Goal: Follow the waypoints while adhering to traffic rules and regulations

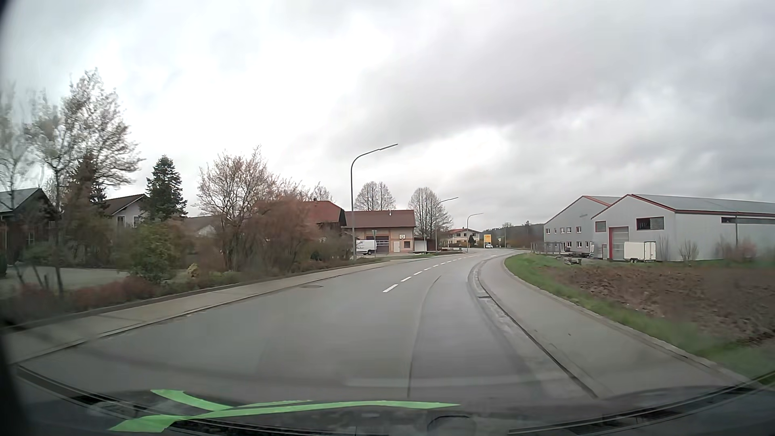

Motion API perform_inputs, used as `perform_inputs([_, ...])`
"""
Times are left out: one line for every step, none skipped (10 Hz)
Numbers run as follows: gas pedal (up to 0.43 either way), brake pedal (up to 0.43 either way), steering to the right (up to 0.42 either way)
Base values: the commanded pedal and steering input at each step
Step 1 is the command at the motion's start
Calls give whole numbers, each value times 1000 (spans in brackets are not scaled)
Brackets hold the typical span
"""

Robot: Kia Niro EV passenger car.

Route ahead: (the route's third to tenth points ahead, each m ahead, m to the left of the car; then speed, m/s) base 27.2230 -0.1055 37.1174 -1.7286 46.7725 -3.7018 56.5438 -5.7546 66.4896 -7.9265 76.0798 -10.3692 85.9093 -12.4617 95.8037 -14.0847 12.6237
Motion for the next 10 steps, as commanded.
perform_inputs([87, 0, 16])
perform_inputs([87, 0, 16])
perform_inputs([98, 0, 16])
perform_inputs([98, 0, 16])
perform_inputs([110, 0, 16])
perform_inputs([118, 0, 16])
perform_inputs([118, 0, 17])
perform_inputs([118, 0, 17])
perform_inputs([118, 0, 17])
perform_inputs([118, 0, 17])
